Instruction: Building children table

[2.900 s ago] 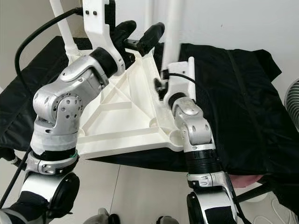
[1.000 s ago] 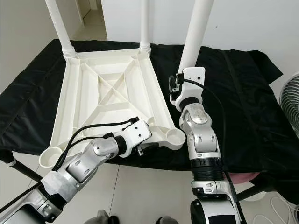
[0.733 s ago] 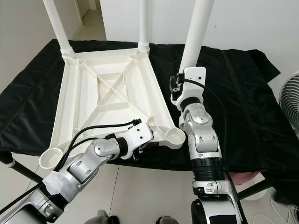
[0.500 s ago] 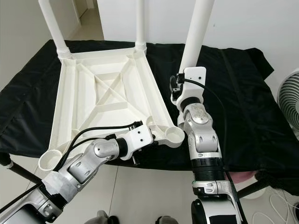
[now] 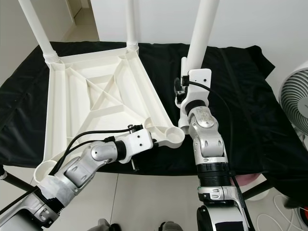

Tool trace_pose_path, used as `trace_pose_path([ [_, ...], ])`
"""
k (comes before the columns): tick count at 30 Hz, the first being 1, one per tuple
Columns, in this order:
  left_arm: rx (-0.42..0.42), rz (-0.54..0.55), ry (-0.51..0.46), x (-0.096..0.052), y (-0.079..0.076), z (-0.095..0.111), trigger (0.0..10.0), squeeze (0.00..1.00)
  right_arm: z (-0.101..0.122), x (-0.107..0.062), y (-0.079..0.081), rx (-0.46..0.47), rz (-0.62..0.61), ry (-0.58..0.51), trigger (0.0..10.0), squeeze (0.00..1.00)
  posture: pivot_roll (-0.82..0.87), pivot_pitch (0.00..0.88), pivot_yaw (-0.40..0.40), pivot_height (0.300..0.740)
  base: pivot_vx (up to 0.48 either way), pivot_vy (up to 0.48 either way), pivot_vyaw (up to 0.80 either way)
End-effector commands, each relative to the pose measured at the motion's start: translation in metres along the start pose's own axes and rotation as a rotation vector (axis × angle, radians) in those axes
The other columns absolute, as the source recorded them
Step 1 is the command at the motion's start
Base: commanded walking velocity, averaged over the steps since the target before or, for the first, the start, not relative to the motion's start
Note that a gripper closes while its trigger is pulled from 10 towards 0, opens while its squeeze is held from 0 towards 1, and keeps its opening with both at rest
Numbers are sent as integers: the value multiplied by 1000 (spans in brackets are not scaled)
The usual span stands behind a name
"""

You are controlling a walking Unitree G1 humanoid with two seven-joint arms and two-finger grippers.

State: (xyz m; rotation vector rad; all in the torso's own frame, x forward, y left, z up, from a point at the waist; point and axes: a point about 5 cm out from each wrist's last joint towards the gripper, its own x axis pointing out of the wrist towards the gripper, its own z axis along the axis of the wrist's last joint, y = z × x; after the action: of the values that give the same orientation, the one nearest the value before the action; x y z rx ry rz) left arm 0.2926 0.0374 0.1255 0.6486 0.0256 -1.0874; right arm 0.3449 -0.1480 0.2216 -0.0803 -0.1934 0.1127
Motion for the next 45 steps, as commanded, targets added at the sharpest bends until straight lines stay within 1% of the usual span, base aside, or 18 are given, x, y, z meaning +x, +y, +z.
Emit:
trace_pose_path([
  [1,-46,50,178,-13,4,-39,5137,0,-2,-1,3,11,16,8,10000,0,-97,85,34,740,0,0,0],
  [2,-44,49,177,-14,5,-39,4549,0,-2,-1,4,11,21,9,10000,0,-97,85,34,740,0,0,0],
  [3,-44,49,177,-14,5,-39,4549,0,-2,-1,4,11,21,9,10000,0,-97,85,34,740,0,0,0],
  [4,-33,41,178,-15,6,-40,5333,0,-2,-1,5,13,29,11,10000,0,-97,81,32,740,0,0,0],
  [5,-33,41,178,-15,6,-40,5333,0,-2,-1,5,13,29,11,10000,0,-97,81,32,740,0,0,0],
  [6,-20,46,188,-16,8,-42,10000,0,-2,-1,6,17,40,14,10000,0,-96,75,30,740,0,0,0],
  [9,-14,55,196,-17,11,-44,10000,0,-3,-2,8,23,57,22,10000,0,-96,75,30,740,0,0,0],
  [10,-34,57,183,-17,12,-42,10000,478,-4,-2,10,28,66,28,10000,0,-98,68,28,740,0,0,0],
  [11,-34,57,183,-17,12,-42,10000,478,-4,-2,10,28,66,28,10000,0,-98,68,28,740,0,0,0],
  [12,-56,46,153,-16,12,-38,10000,1000,-6,-4,12,31,82,38,10000,0,-98,68,28,740,0,0,0],
  [17,-52,49,131,-15,13,-32,10000,1000,-8,-6,15,19,106,38,10000,0,-98,68,28,740,0,0,0],
  [18,-52,51,99,-15,14,-26,10000,0,-10,-8,17,8,125,37,10000,0,-100,65,26,740,0,0,0],
  [21,-131,60,-17,-17,15,-7,10000,0,-14,-14,20,10,162,39,10000,0,-102,70,29,740,0,0,0],
  [26,-207,98,-82,-19,17,4,10000,0,-18,-19,24,40,175,25,10000,0,-100,75,27,740,0,0,0],
  [27,-207,98,-82,-19,17,4,10000,0,-18,-19,24,40,175,25,10000,0,-100,75,27,740,0,0,0],
  [29,-303,132,-155,-22,19,15,10000,0,-24,-23,29,80,173,19,10000,0,-95,84,24,740,0,0,0],
  [36,-363,174,-157,-25,20,16,10000,0,-31,-27,35,98,188,26,10000,0,-93,90,19,740,0,0,0],
  [45,-387,201,-190,-35,24,26,10000,0,-40,-39,30,100,148,46,10000,0,-97,95,21,740,0,0,0],
])
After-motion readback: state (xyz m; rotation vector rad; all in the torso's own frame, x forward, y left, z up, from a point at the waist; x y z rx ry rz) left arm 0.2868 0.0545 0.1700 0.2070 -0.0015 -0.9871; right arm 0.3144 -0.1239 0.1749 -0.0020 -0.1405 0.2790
